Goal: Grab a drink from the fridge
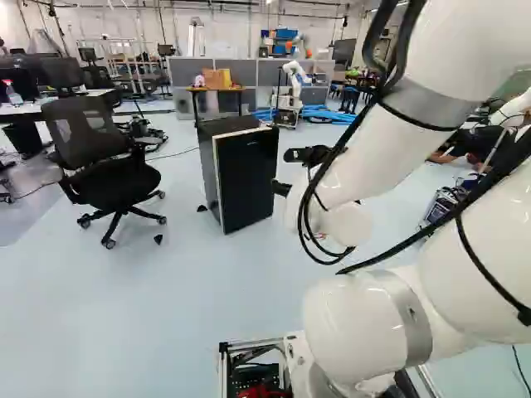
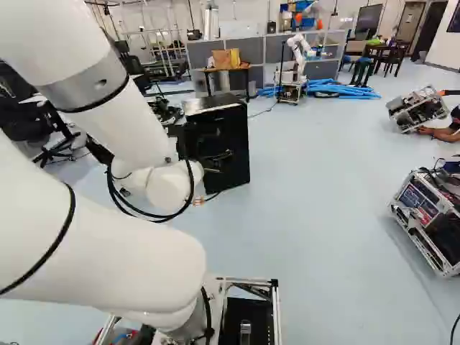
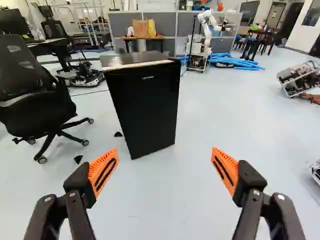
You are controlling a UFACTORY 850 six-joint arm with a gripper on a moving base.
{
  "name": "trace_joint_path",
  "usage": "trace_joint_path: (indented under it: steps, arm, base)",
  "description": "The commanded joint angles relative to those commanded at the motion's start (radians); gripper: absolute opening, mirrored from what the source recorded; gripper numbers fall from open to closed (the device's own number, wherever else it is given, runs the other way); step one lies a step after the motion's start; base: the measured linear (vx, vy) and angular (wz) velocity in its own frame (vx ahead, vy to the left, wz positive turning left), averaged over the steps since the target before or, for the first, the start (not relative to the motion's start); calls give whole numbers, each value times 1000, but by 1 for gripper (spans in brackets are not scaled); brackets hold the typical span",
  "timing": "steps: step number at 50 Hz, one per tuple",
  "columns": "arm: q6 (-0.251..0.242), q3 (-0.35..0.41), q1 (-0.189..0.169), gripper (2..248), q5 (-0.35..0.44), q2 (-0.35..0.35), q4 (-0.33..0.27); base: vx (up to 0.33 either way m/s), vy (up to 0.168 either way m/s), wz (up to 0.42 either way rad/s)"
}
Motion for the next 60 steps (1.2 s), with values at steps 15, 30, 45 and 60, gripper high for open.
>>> trace_joint_path:
  steps: [15, 30, 45, 60]
  arm:
    - [0, 0, 0, 247, 0, 0, 0]
    - [0, 0, 0, 247, 0, 0, 0]
    - [0, 0, 0, 247, 0, 0, 0]
    - [0, 0, 0, 247, 0, 0, 0]
  base:
    - [0, 0, 0]
    - [0, 0, 0]
    - [36, 3, -43]
    - [0, 0, 0]
